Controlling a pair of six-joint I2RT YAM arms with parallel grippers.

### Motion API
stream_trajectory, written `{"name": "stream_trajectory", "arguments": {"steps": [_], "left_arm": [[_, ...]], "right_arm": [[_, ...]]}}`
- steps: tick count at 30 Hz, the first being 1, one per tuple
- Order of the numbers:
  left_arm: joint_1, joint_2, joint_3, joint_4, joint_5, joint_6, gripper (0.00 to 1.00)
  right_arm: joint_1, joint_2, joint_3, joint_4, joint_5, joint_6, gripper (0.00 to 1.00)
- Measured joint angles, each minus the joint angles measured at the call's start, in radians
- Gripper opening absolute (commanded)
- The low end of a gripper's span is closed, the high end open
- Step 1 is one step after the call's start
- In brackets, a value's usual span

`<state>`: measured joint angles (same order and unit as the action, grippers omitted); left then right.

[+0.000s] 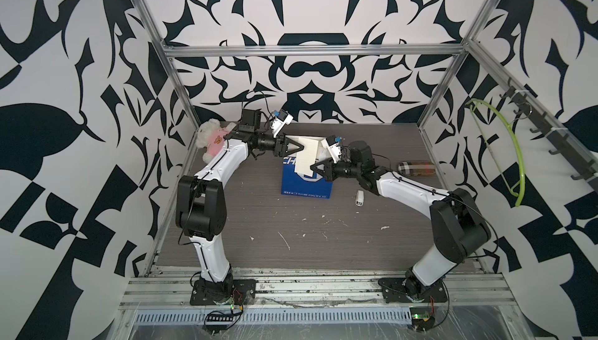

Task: Staple the receipts to the bags
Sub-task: Hold the receipt from the takeout bag, then pick up the stapler from the center of the board.

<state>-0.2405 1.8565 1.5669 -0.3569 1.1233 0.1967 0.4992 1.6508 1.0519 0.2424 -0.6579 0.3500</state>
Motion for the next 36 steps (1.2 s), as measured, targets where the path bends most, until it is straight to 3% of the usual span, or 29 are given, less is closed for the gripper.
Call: {"name": "stream_trajectory", "arguments": {"steps": [11,13,17,21,23,26,29,36], "left_arm": [[0.0,0.003,0.0,0.008,0.011,-0.018,0.32],[0.0,0.003,0.0,0.008,0.011,-0.021,0.25],[0.0,0.003,0.0,0.011,0.014,-0.024,0.0],[0.0,0.004,0.0,0.014,0.015,-0.017,0.0],[0.0,0.004,0.0,0.014,0.016,-0.017,0.0],[0.0,0.005,0.0,0.015,0.014,-0.017,0.0],[0.0,0.004,0.0,0.015,0.011,-0.017,0.0],[0.0,0.004,-0.003,0.024,-0.003,-0.017,0.0]], "right_arm": [[0.0,0.0,0.0,-0.003,0.0,0.001,0.0],[0.0,0.0,0.0,-0.004,0.0,0.001,0.0],[0.0,0.0,0.0,-0.005,0.001,0.001,0.0],[0.0,0.0,0.0,-0.006,0.006,0.004,0.14],[0.0,-0.001,0.0,-0.009,0.01,0.009,0.3],[-0.002,-0.009,0.0,-0.031,0.015,0.002,0.43],[-0.008,-0.059,-0.005,-0.097,0.036,-0.016,0.5],[-0.071,-0.339,-0.019,-0.364,0.167,-0.069,0.53]]}}
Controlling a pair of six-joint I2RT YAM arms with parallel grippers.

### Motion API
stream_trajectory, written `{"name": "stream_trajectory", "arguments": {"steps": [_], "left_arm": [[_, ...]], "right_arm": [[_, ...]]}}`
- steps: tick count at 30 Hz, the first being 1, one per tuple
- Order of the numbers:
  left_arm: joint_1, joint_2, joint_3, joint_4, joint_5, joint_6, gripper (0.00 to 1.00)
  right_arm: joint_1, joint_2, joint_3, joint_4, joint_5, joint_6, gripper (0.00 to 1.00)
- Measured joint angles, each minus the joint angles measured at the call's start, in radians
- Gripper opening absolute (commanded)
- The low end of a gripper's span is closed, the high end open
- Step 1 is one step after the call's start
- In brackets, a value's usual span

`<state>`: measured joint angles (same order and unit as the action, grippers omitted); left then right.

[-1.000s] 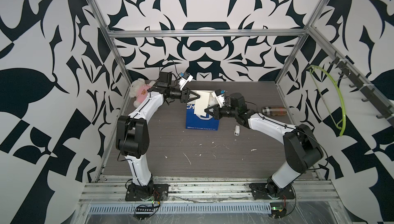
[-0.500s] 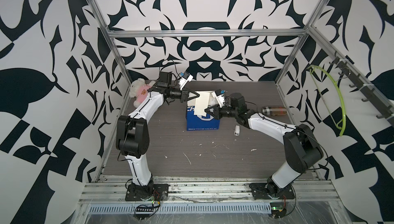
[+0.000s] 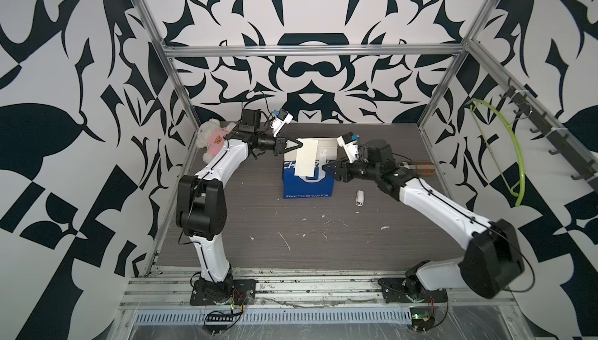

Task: Staple the receipts to the bags
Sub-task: Pick up the stapler from the center of the board.

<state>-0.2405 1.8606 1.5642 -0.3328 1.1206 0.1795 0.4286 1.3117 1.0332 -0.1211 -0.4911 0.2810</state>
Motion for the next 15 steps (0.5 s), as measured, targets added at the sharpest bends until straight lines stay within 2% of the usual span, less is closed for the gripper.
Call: {"name": "stream_trajectory", "arguments": {"steps": [3,6,11,15], "left_arm": [[0.0,0.0,-0.002,0.005,-0.006,0.0,0.0],[0.0,0.0,-0.005,0.018,-0.011,-0.001,0.0],[0.0,0.0,-0.021,0.039,-0.017,-0.009,0.0],[0.0,-0.008,-0.037,0.06,-0.017,-0.022,0.0]], "right_arm": [[-0.049,-0.073,0.0,-0.142,0.09,0.0,0.52],[-0.097,-0.076,-0.003,-0.291,0.187,0.01,0.53],[-0.13,0.001,-0.055,-0.43,0.333,0.039,0.53],[-0.133,0.116,-0.056,-0.458,0.394,0.053,0.52]]}}
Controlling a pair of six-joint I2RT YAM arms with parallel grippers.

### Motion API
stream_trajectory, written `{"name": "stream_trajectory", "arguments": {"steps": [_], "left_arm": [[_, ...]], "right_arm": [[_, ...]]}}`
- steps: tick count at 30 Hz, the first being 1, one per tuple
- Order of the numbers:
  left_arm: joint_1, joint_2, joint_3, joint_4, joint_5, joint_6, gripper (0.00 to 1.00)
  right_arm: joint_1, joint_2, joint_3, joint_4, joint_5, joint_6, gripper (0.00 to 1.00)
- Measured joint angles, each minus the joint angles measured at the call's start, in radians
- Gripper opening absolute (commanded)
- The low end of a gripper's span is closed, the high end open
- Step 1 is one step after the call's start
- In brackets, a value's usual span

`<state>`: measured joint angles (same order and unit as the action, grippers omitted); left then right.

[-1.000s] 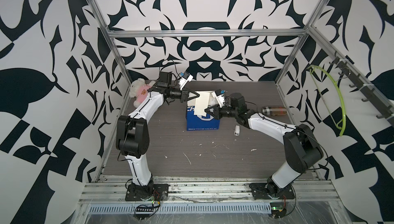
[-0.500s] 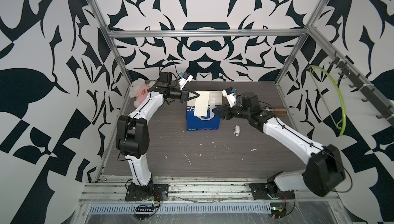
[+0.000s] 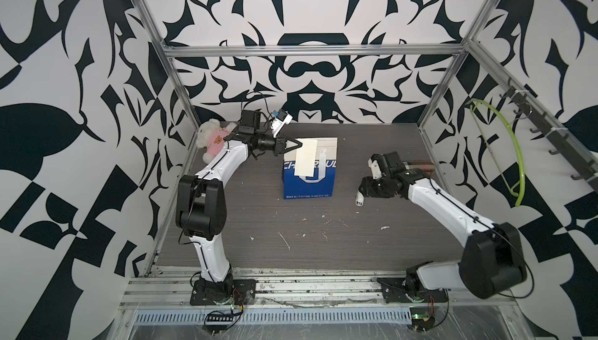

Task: Staple the receipts to the bags
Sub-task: Pick up the stapler from the center of the board.

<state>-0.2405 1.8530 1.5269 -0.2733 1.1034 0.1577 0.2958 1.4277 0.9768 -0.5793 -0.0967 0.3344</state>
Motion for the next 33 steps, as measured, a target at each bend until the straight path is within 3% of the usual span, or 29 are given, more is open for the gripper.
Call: {"name": "stream_trajectory", "arguments": {"steps": [8,18,29,33], "left_arm": [[-0.002,-0.016,-0.034,0.038,0.001,-0.027,0.0],[-0.006,-0.016,-0.035,0.046,0.001,-0.031,0.0],[-0.007,-0.018,-0.047,0.048,0.001,-0.036,0.0],[-0.007,-0.019,-0.047,0.049,0.0,-0.037,0.0]], "right_arm": [[-0.005,0.211,0.086,0.006,0.042,0.008,0.51],[-0.005,0.307,0.113,0.022,0.066,0.03,0.49],[-0.005,0.341,0.132,0.023,0.063,0.045,0.38],[-0.005,0.341,0.132,0.022,0.06,0.049,0.24]]}}
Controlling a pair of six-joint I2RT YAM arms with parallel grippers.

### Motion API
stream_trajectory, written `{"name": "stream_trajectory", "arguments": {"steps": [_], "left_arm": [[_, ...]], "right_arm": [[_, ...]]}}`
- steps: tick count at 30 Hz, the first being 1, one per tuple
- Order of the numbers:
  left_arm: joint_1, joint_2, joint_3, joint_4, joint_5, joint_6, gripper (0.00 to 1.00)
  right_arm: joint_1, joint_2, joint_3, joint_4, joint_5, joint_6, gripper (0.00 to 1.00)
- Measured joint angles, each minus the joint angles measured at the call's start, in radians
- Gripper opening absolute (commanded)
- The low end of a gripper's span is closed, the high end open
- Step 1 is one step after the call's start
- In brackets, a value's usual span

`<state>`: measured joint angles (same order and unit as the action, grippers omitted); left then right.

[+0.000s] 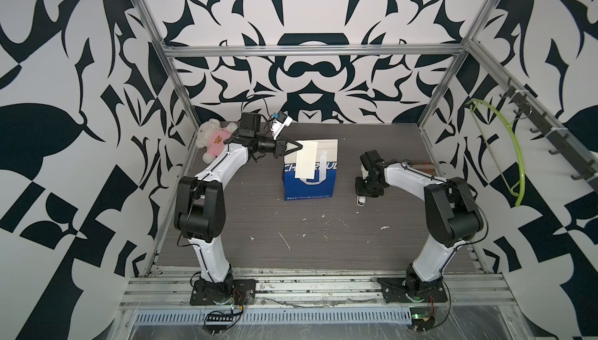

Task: Staple the receipts to the bags
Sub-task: Pick up the stapler from the center of the board, then place the stapler in the takeout bag.

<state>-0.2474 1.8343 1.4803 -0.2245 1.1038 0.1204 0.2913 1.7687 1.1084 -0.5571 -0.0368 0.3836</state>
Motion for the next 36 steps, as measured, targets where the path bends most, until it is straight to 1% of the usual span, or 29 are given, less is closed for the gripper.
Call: {"name": "stream_trajectory", "arguments": {"steps": [2,6,9,13,16,19,21,24,26,29,33,36], "left_arm": [[0.0,0.0,0.0,0.0,0.0,0.0,0.0],[-0.002,0.0,0.0,0.0,-0.002,-0.001,0.0],[-0.007,-0.001,-0.001,0.001,-0.008,-0.003,0.0],[-0.019,-0.003,-0.008,0.021,-0.024,-0.019,0.0],[-0.03,-0.021,-0.043,0.054,-0.046,-0.042,0.0],[-0.043,-0.039,-0.074,0.09,-0.083,-0.064,0.0],[-0.057,-0.054,-0.093,0.116,-0.128,-0.084,0.0],[-0.077,-0.08,-0.12,0.155,-0.191,-0.107,0.0],[-0.089,-0.103,-0.146,0.186,-0.224,-0.116,0.0],[-0.1,-0.131,-0.177,0.229,-0.255,-0.131,0.0],[-0.102,-0.138,-0.185,0.258,-0.276,-0.143,0.0],[-0.102,-0.138,-0.185,0.269,-0.279,-0.144,0.0]], "right_arm": [[0.0,-0.002,0.0,0.0,-0.002,0.004,0.16],[0.0,-0.028,0.0,-0.003,-0.004,0.014,0.07],[0.0,-0.075,0.0,-0.006,-0.003,0.015,0.0],[0.0,-0.17,0.0,-0.009,-0.003,0.015,0.0],[0.008,-0.27,-0.002,0.002,-0.004,0.014,0.0],[0.039,-0.393,-0.001,0.039,0.001,0.01,0.0],[0.072,-0.47,0.01,0.066,0.01,0.005,0.0],[0.119,-0.543,0.053,0.109,0.022,-0.004,0.0],[0.152,-0.566,0.09,0.152,0.033,-0.008,0.0],[0.216,-0.562,0.15,0.227,0.072,-0.017,0.0],[0.299,-0.503,0.22,0.331,0.124,-0.024,0.0],[0.347,-0.429,0.25,0.423,0.151,-0.023,0.0]]}}
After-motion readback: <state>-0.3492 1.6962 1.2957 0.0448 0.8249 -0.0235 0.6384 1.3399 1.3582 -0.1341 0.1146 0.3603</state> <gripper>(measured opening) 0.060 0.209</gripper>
